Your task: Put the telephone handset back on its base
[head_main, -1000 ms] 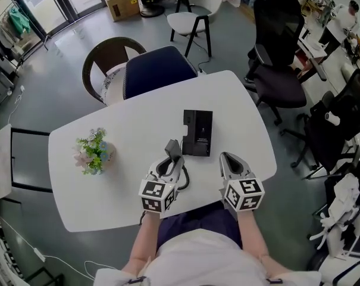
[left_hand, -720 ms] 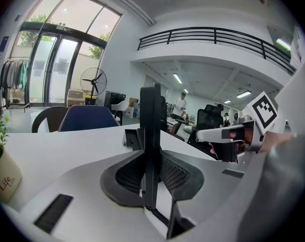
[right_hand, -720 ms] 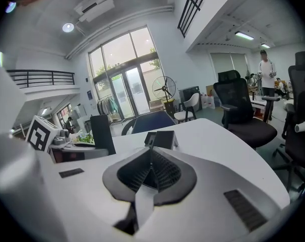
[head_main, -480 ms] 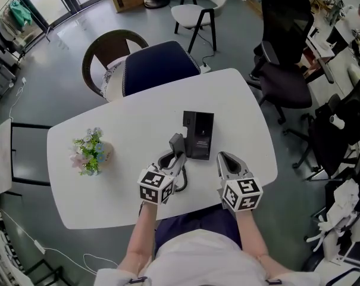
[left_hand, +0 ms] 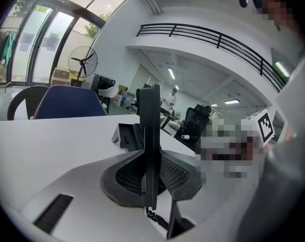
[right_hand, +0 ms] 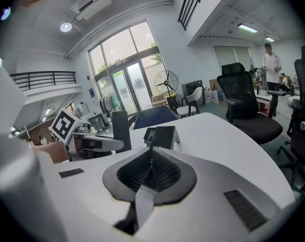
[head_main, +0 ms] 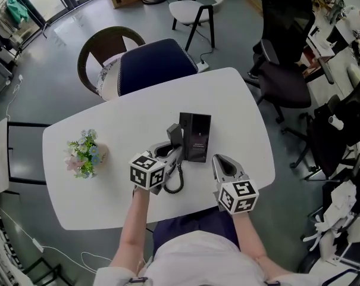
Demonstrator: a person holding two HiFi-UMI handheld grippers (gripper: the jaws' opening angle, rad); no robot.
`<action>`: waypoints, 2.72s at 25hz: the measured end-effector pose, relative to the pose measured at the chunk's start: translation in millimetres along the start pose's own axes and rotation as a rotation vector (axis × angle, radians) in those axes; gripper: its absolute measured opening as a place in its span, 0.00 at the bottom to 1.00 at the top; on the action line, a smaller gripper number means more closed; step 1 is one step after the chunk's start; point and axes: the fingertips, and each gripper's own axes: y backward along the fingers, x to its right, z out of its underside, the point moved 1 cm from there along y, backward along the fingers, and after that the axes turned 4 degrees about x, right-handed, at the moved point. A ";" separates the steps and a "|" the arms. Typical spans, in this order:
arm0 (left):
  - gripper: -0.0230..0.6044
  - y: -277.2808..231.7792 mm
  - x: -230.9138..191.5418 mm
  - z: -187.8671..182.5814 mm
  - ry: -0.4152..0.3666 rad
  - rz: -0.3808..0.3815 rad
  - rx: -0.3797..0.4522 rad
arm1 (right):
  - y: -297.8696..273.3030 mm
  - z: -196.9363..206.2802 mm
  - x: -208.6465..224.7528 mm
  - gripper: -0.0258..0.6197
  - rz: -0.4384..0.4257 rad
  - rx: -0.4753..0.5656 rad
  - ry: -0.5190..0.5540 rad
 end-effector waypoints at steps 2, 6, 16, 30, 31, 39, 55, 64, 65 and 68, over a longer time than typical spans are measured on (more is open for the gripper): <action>0.17 -5.5 -2.6 -0.1 0.004 0.030 -0.021 | -2.0 1.6 0.6 0.09 -0.002 -0.007 -0.002; 0.17 -16.4 -8.0 1.1 0.009 0.092 -0.068 | -6.9 5.1 1.1 0.09 -0.006 -0.019 -0.004; 0.17 -37.6 -13.8 13.8 0.094 0.245 -0.245 | -20.1 2.9 1.2 0.09 -0.017 -0.029 -0.012; 0.17 -58.8 -28.2 18.7 0.297 0.424 -0.410 | -23.4 10.5 2.1 0.09 -0.013 -0.050 -0.027; 0.17 -59.7 -28.6 19.3 0.307 0.436 -0.418 | -23.8 10.8 2.2 0.10 -0.012 -0.052 -0.028; 0.17 -65.4 -27.6 21.3 0.321 0.535 -0.477 | -26.1 14.8 1.8 0.09 -0.017 -0.069 -0.030; 0.19 -63.2 -28.0 24.6 0.280 0.566 -0.516 | -31.6 16.6 5.8 0.09 -0.021 -0.087 -0.035; 0.22 -64.1 -26.9 25.3 0.159 0.416 -0.484 | -31.6 13.0 1.4 0.09 -0.028 -0.077 -0.025; 0.24 -63.8 -25.2 25.2 0.146 0.404 -0.480 | -31.1 12.5 0.8 0.09 -0.028 -0.075 -0.025; 0.34 -62.2 -20.6 24.1 0.114 0.356 -0.463 | -28.7 11.1 -2.0 0.09 -0.028 -0.069 -0.021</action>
